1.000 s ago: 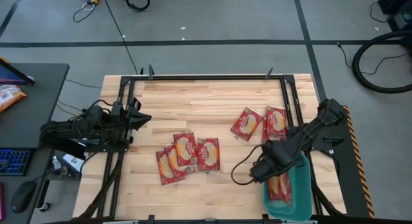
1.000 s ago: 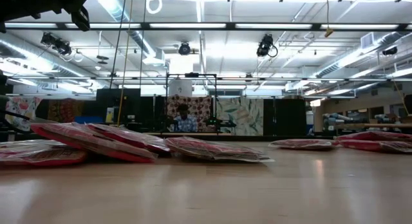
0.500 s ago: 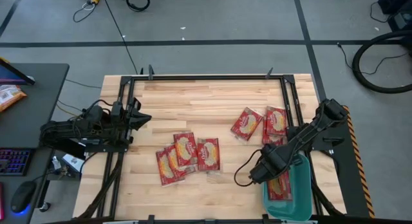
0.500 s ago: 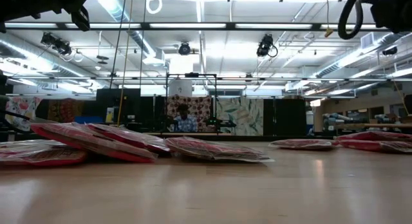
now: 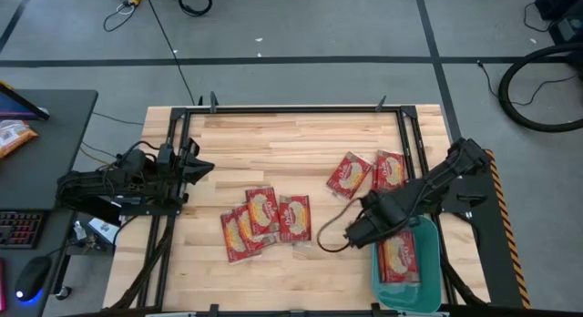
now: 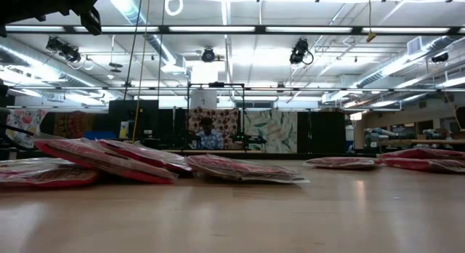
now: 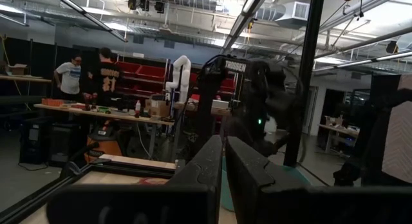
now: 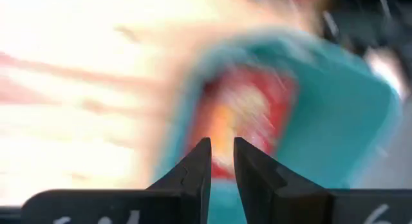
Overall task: Sort popcorn bags into baskets
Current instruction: Put the red popcorn into the green bin
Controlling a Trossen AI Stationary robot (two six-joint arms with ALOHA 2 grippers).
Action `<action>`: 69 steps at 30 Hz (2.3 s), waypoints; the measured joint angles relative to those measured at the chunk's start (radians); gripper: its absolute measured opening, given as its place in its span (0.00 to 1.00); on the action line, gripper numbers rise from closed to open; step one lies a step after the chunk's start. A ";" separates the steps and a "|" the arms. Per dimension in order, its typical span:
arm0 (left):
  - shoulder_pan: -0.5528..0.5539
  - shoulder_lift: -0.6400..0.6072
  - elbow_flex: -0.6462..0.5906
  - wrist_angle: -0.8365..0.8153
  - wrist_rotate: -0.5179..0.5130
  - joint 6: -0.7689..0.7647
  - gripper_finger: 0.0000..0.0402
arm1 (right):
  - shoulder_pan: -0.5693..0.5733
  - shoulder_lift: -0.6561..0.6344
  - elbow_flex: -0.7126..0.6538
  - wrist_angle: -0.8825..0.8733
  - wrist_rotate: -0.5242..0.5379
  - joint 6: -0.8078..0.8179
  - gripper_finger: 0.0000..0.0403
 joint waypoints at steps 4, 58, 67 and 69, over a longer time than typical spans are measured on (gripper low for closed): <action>0.000 0.000 0.000 0.000 0.000 0.000 0.07 | -0.025 -0.001 0.071 -0.003 0.245 -0.007 0.18; 0.000 0.000 0.000 0.000 0.000 0.000 0.07 | -0.294 0.441 0.364 0.133 0.581 -0.845 0.09; 0.000 0.000 0.000 0.000 0.000 0.000 0.07 | -0.406 0.441 0.217 0.040 0.421 -0.785 0.38; 0.000 0.000 0.000 0.000 0.000 0.000 0.07 | -0.430 0.442 0.172 0.045 0.365 -0.788 0.45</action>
